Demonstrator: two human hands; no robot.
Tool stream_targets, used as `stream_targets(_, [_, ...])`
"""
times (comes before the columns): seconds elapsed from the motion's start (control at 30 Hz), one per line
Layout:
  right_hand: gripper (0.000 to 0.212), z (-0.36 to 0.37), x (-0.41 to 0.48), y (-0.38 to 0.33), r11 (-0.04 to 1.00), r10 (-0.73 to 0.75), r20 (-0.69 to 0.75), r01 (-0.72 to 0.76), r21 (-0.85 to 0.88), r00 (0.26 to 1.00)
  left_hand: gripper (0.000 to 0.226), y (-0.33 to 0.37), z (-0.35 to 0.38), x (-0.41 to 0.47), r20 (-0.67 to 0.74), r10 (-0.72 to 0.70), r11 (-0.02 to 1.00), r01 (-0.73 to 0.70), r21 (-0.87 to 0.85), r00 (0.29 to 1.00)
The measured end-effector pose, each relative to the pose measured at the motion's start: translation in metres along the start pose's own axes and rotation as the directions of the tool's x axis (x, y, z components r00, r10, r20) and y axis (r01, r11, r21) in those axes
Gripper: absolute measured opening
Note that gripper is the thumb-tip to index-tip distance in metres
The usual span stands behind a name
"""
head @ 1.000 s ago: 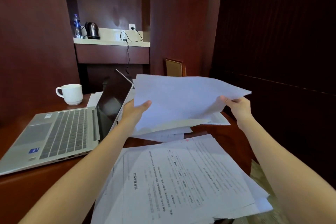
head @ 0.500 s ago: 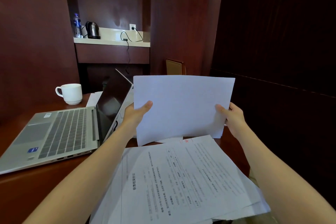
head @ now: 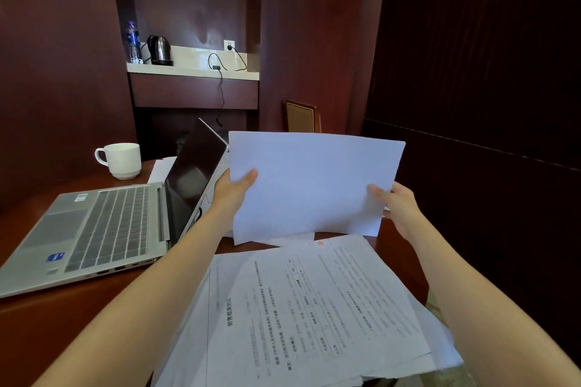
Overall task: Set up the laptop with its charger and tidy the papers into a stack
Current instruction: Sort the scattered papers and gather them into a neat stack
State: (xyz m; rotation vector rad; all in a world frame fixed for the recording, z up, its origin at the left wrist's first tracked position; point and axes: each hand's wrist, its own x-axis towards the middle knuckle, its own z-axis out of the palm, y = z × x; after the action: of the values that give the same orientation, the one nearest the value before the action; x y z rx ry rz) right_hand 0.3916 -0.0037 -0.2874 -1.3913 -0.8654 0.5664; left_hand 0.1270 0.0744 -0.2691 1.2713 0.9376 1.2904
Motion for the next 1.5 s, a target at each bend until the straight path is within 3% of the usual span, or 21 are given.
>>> stream_targets(0.17, [0.014,0.004,0.0,-0.018,0.996,-0.092,-0.077,0.092,-0.01,0.993,0.035,0.012,0.007,0.007,-0.048,0.066,0.991,-0.06,0.121,0.997])
stream_targets(0.27, [0.017,-0.001,0.004,-0.034,0.996,-0.088,-0.155,0.092,0.016,0.984,0.038,0.027,0.012,0.012,-0.035,0.11,0.985,-0.104,0.137,0.993])
stream_targets(0.37, [0.02,-0.011,0.004,-0.042,0.998,-0.011,-0.142,0.021,0.067,0.99,0.065,0.029,0.017,0.021,0.014,0.084,0.966,-0.085,0.244,0.996])
stream_targets(0.43, [0.018,-0.018,-0.001,-0.042,0.996,0.071,-0.074,-0.067,0.054,0.995,0.077,0.024,0.02,0.022,0.009,0.095,0.909,-0.09,0.407,0.995])
stream_targets(0.57, [0.028,-0.029,-0.013,-0.034,0.962,0.269,0.088,-0.263,-0.069,0.959,0.078,0.015,0.03,0.011,-0.01,0.182,0.654,-0.114,0.748,0.983])
stream_targets(0.63, [0.029,-0.031,-0.016,-0.029,0.937,0.348,0.144,-0.338,-0.089,0.927,0.071,0.012,0.034,0.007,0.062,0.177,0.492,-0.143,0.859,0.982])
stream_targets(0.73, [0.036,-0.035,-0.018,-0.021,0.903,0.427,0.195,-0.406,-0.139,0.883,0.058,0.01,0.037,0.004,0.217,0.201,0.13,-0.246,0.961,0.955])
stream_targets(0.77, [0.039,-0.036,-0.019,-0.019,0.889,0.455,0.217,-0.425,-0.173,0.864,0.057,0.01,0.037,0.005,0.275,0.185,0.093,-0.296,0.951,0.943])
stream_targets(0.8, [0.042,-0.036,-0.021,-0.017,0.876,0.478,0.242,-0.438,-0.202,0.844,0.055,0.011,0.038,0.005,0.328,0.134,0.126,-0.345,0.93,0.935])
stream_targets(0.9, [0.044,-0.034,-0.025,-0.013,0.847,0.529,0.33,-0.461,-0.266,0.782,0.041,0.012,0.04,0.003,0.46,-0.086,0.353,-0.405,0.844,0.884])
stream_targets(0.97, [0.039,-0.032,-0.031,-0.012,0.819,0.568,0.432,-0.434,-0.375,0.7,0.028,0.01,0.039,-0.001,0.517,-0.144,0.362,-0.441,0.821,0.844])
stream_targets(1.07, [0.026,-0.031,-0.041,-0.016,0.765,0.632,0.536,-0.343,-0.545,0.559,0.026,0.005,0.037,-0.008,0.543,-0.231,0.3,-0.472,0.829,0.808])
stream_targets(1.13, [0.025,-0.031,-0.046,-0.023,0.729,0.658,0.531,-0.272,-0.629,0.534,0.026,0.001,0.034,-0.011,0.553,-0.279,0.302,-0.475,0.827,0.785])
stream_targets(1.27, [0.022,-0.032,-0.046,-0.026,0.673,0.67,0.459,-0.215,-0.708,0.584,0.026,-0.01,0.029,-0.015,0.568,-0.343,0.309,-0.482,0.82,0.748])
stream_targets(1.4, [0.028,-0.028,-0.041,-0.021,0.672,0.633,0.366,-0.248,-0.698,0.682,0.024,-0.021,0.032,-0.018,0.577,-0.35,0.336,-0.476,0.813,0.738])
stream_targets(1.5, [0.019,-0.02,-0.038,-0.018,0.634,0.621,0.257,-0.281,-0.72,0.741,0.023,-0.026,0.033,-0.017,0.572,-0.335,0.363,-0.458,0.811,0.749])
